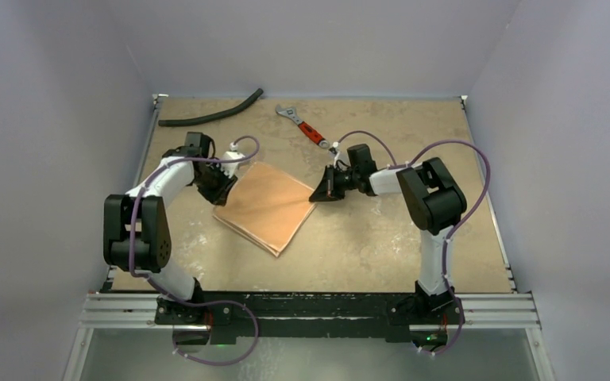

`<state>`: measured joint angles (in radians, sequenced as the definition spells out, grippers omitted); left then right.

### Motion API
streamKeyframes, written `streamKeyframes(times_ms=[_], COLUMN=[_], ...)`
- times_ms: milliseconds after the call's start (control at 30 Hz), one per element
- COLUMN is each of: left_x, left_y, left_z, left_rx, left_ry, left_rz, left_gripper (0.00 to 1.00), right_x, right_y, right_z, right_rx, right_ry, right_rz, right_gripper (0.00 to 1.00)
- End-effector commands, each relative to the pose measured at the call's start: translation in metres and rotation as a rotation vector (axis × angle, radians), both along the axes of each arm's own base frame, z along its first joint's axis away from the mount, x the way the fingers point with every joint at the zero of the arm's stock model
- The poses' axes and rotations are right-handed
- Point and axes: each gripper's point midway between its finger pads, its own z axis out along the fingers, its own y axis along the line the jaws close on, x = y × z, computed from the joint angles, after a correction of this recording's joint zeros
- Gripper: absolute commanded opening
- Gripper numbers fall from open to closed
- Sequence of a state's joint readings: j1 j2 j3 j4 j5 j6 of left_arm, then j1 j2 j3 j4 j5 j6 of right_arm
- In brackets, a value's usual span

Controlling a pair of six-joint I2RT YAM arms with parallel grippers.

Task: Fold the napkin into a case and place the utensils inside
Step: Smooth out the upper triangle-folded napkin at the center of the board.

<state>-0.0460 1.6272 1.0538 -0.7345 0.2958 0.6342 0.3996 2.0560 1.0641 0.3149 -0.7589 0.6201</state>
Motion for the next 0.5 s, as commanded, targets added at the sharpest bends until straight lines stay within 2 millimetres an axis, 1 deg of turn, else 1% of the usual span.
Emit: streamKeyframes(times_ms=[0,133,200,267,367,467], left_x=[0.013,0.012,0.004,-0.003,-0.014,-0.026], left_y=[-0.005,0.004,0.005,0.005,0.003,-0.009], left_z=[0.022,-0.005,-0.021,-0.032,-0.039,-0.034], left_rx=[-0.045,0.005,0.009,0.008,-0.004,-0.071], left_ry=[-0.041,-0.013,0.026,0.055,0.088,0.112], left_rz=[0.017,0.06,0.067,0.059,0.034,-0.015], left_gripper=[0.31,0.31,0.29,0.26,0.21,0.2], right_x=[0.01,0.021,0.026,0.031,0.04,0.05], right_y=[-0.01,-0.012,-0.015,-0.018,-0.025,-0.03], right_z=[-0.013,-0.01,-0.01,-0.01,-0.01,-0.01], right_rx=[-0.064,-0.088,-0.109,-0.132,-0.149,-0.174], right_ry=[-0.01,-0.033,-0.046,-0.057,-0.066,-0.079], right_rz=[-0.027,-0.036,-0.041,-0.046,-0.065,-0.081], right_gripper=[0.0,0.0,0.0,0.0,0.0,0.0])
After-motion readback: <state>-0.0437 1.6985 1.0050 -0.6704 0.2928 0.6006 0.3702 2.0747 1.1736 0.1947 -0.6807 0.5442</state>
